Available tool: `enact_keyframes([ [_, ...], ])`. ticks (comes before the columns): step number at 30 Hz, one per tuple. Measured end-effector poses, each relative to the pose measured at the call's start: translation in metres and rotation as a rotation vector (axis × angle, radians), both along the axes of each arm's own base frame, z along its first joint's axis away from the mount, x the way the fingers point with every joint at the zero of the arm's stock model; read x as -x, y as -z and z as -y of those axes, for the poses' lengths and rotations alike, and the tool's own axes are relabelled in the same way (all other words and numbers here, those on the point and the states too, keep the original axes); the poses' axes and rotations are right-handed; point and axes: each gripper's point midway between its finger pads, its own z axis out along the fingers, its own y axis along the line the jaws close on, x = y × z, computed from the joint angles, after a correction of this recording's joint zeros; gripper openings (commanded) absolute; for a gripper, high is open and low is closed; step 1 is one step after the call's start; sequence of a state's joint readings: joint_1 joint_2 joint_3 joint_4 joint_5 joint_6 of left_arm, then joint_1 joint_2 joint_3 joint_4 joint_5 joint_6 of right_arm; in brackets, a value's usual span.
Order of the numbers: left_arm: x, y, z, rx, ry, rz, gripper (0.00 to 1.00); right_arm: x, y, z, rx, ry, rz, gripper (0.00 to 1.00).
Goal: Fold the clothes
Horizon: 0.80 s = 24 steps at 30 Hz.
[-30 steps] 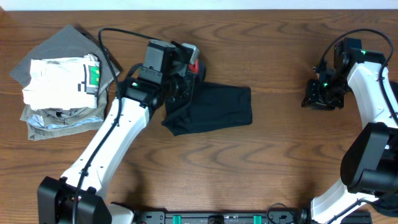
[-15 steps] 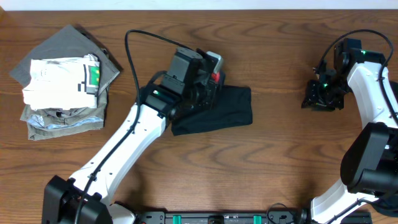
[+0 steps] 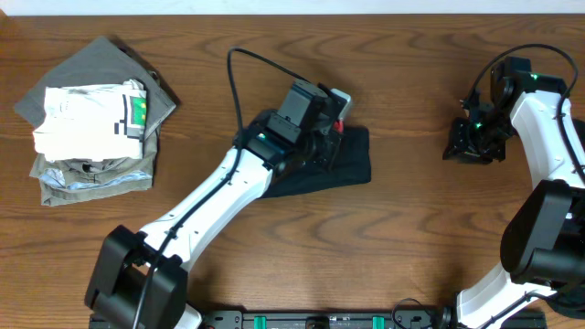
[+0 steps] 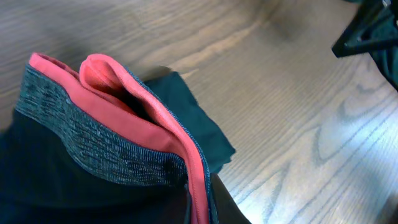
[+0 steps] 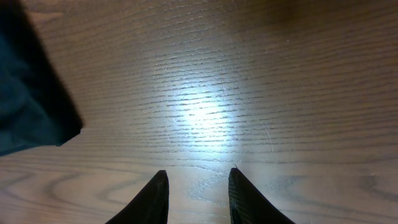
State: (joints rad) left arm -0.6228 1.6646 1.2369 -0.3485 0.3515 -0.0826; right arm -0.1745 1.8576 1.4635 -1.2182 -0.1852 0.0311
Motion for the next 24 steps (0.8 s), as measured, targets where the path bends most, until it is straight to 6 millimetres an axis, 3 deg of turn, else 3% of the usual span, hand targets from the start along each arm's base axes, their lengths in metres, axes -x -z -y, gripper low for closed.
enact_keyframes([
  [8, 0.008, 0.018, 0.014, -0.019, 0.036, -0.026, 0.11, 0.0, 0.0, 0.0, 0.0, 0.0, 0.0, 0.31],
  [11, 0.009, 0.022, 0.018, -0.021, 0.045, -0.026, 0.3, 0.0, 0.0, 0.0, 0.0, 0.0, 0.0, 0.3],
  [13, 0.009, 0.022, 0.024, -0.011, 0.049, -0.019, 0.36, 0.0, 0.0, 0.0, 0.0, 0.0, 0.0, 0.31],
  [16, 0.009, 0.017, 0.032, 0.007, 0.064, 0.003, 0.57, 0.0, 0.0, 0.0, 0.0, 0.0, 0.0, 0.31],
  [24, 0.018, 0.013, 0.044, 0.023, 0.092, 0.004, 0.59, 0.0, 0.0, 0.0, 0.0, 0.0, -0.002, 0.31],
])
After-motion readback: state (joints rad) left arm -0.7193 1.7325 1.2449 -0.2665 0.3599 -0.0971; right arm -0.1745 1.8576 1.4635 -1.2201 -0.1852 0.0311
